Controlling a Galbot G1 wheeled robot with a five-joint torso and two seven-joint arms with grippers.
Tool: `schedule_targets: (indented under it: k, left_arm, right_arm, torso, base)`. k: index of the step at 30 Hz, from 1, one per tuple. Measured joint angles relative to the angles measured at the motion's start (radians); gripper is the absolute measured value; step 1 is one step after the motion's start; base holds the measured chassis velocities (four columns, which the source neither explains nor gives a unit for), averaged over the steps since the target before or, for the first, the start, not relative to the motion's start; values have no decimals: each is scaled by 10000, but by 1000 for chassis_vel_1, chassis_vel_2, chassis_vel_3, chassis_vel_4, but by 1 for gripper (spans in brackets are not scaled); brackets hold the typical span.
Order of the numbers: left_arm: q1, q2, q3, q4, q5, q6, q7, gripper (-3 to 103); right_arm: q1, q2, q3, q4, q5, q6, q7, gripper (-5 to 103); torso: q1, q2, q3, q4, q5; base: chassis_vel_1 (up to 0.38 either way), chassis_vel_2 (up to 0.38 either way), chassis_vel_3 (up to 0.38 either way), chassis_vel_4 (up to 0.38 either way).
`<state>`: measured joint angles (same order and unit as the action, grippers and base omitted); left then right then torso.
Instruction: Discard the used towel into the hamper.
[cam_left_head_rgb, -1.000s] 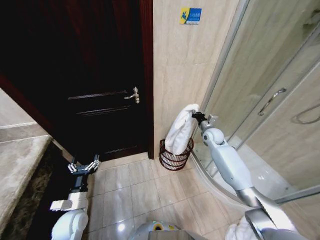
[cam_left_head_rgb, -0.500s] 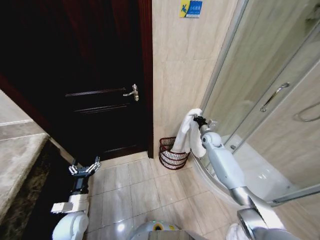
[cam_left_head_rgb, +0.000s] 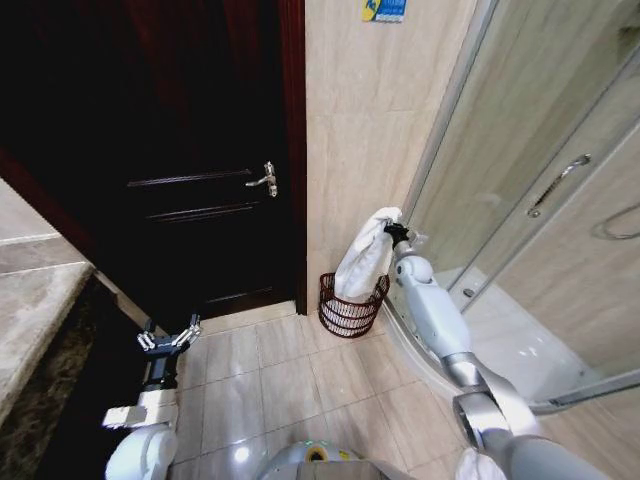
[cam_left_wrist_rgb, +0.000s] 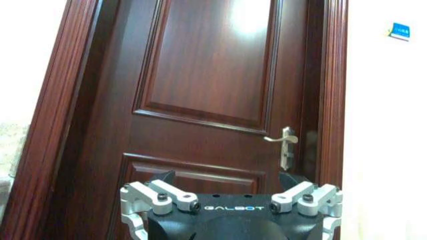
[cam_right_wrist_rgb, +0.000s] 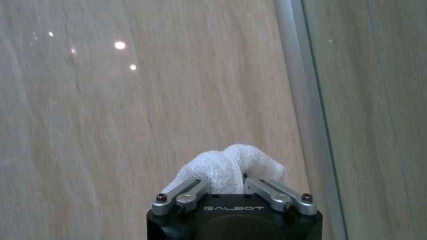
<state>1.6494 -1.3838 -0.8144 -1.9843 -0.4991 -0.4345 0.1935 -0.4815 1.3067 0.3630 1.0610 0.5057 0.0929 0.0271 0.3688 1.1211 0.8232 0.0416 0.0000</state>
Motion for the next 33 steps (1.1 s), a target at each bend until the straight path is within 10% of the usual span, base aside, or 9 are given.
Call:
schedule_targets:
  k: [33]
  left_arm:
    - [61,-35,15,135,-6,-198,13,100]
  right_arm:
    - [8,1494,1101,-2660,-1553,1677,-912,7]
  torso:
    - [-723,-1586,-862,1,-1]
  base:
    - [0,0,0,0]
